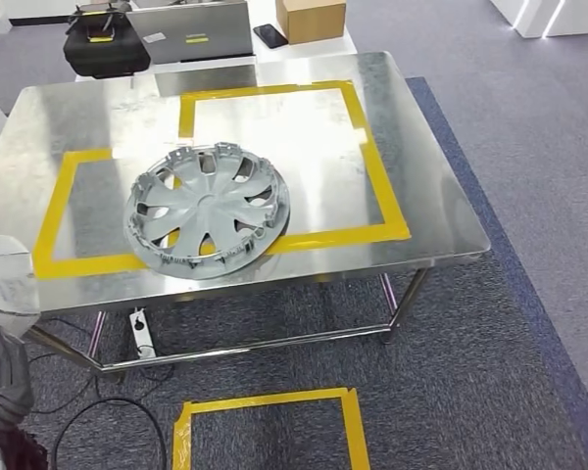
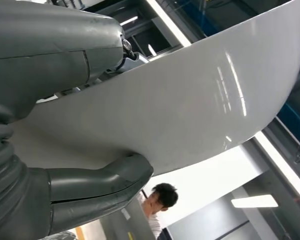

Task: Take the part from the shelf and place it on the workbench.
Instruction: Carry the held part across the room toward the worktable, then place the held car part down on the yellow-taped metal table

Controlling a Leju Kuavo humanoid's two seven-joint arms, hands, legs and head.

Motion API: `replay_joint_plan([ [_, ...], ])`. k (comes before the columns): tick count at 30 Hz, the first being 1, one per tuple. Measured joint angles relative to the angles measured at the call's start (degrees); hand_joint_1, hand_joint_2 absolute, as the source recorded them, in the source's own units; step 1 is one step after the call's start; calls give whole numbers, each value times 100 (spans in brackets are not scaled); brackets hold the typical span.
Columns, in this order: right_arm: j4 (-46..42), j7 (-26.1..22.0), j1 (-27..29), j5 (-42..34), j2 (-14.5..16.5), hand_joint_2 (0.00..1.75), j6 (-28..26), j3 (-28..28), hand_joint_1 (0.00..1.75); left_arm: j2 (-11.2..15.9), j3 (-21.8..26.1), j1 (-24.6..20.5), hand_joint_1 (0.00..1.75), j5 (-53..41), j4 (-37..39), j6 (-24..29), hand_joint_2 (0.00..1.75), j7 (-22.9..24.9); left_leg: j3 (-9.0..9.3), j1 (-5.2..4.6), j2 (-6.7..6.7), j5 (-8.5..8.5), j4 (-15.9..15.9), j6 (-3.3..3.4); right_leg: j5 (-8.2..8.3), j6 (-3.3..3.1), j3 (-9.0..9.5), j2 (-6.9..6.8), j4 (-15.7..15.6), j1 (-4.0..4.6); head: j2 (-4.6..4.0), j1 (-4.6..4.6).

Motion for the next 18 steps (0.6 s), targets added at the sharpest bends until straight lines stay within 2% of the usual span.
replay_joint_plan([
  [1,2,2,-2,3,0,0,2,-1,0,3,-3,2,175,-41,3,-1,175,22,-183,15,3,-307,21,-20,-71,2,140,13,-46,-4,0,1],
  [2,5,4,-2,5,1,0,2,-1,0,6,-7,3,175,-72,4,-1,175,39,-314,25,6,-543,-62,-31,-148,6,269,30,-73,-9,0,1],
  [3,8,4,-2,7,1,0,2,-1,0,9,-11,4,175,-92,5,-1,175,51,-404,33,10,-599,-232,-38,-234,13,393,47,-84,-15,1,-1],
  [4,10,4,0,7,1,0,2,-1,0,13,-14,6,175,-102,5,-1,175,61,-455,41,17,-397,-488,-40,-325,31,509,60,-88,-19,1,-1],
  [6,13,6,13,10,0,0,2,-3,0,20,-22,16,175,-117,14,-1,175,84,-498,43,42,542,-1032,-17,-507,87,674,79,-69,-13,0,-11],
  [7,13,8,12,12,0,0,2,-4,0,22,-27,22,175,-128,20,0,175,101,-503,34,47,925,-1179,10,-587,126,708,83,-50,-6,-1,-12],
  [8,14,9,7,14,0,0,1,-6,0,23,-32,25,175,-137,26,1,175,118,-511,21,46,1139,-1229,44,-647,161,720,84,-40,-1,-1,-12],
  [11,15,9,-45,19,0,0,1,-6,0,25,-36,17,175,-145,31,2,175,156,-480,14,20,1113,-1253,154,-776,253,745,63,-46,-15,0,-5],
  [12,16,9,-61,21,0,0,1,-6,0,26,-37,13,175,-145,31,-4,175,164,-460,22,21,1104,-1288,188,-866,273,682,55,80,-17,0,-4],
  [13,16,9,-71,22,0,0,0,-6,0,27,-39,12,175,-144,31,-13,175,170,-440,31,25,1094,-1318,220,-1004,289,536,48,346,-16,0,0],
  [15,16,10,-66,22,0,0,1,-6,0,28,-42,10,175,-140,32,-30,175,180,-429,22,32,1057,-1326,270,-1308,306,24,43,1170,-9,0,2],
  [16,16,10,-56,22,0,0,1,-6,0,29,-43,12,175,-138,33,-34,175,184,-419,18,30,1035,-1326,285,-1367,312,-232,42,1516,-9,0,0],
  [17,16,11,-44,21,0,0,2,-7,0,30,-43,15,175,-138,34,-35,175,186,-400,15,24,1012,-1326,289,-1308,314,-411,42,1681,-10,0,0],
  [18,16,11,-37,21,0,0,2,-8,0,31,-43,17,175,-138,34,-36,175,187,-369,14,16,987,-1325,284,-1124,310,-481,42,1620,-10,0,1],
])
